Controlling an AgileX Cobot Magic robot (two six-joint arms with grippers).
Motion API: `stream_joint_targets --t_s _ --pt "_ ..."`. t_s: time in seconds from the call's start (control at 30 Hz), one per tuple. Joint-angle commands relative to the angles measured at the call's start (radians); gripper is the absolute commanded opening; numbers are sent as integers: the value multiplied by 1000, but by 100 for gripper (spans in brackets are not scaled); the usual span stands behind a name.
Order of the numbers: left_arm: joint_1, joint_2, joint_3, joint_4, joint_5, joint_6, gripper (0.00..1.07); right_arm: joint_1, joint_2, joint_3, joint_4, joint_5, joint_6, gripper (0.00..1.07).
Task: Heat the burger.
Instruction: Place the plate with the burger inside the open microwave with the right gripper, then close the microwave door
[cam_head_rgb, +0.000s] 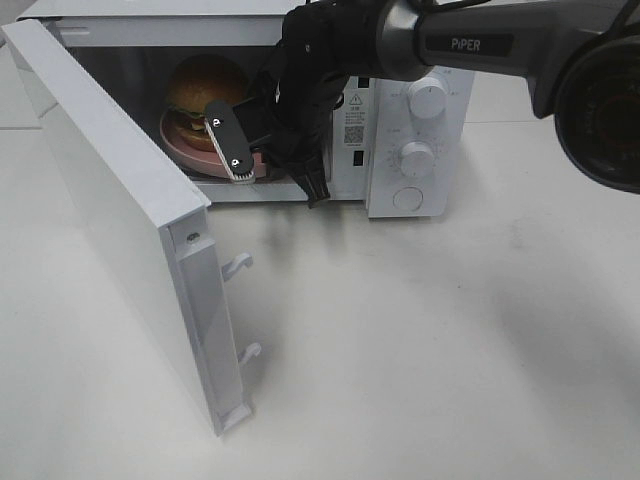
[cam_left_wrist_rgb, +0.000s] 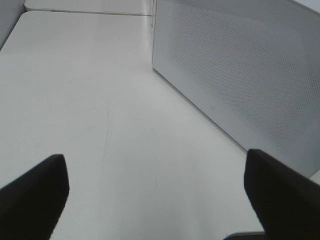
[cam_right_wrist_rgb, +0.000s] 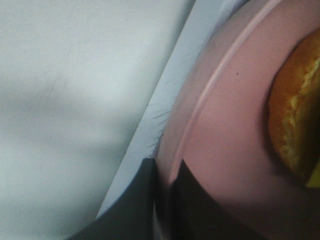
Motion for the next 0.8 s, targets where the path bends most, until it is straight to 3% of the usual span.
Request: stream_joint_targets --t_s 0.03,0.13,0.3,0.7,0.8 --pt "3 -14 -1 -5 -12 -1 87 -4 -4 -17 -3 -74 27 14" --pt "3 -14 -1 -5 -12 -1 87 -4 -3 -17 -3 -78 31 28" --pt "3 -14 -1 -5 -12 -1 87 -4 -3 -17 -3 -78 42 41" --pt "3 -14 -1 -5 -12 -1 87 -4 -27 22 30 -49 68 47" --pt "3 -14 -1 -5 -12 -1 87 -4 -64 88 69 -90 73 57"
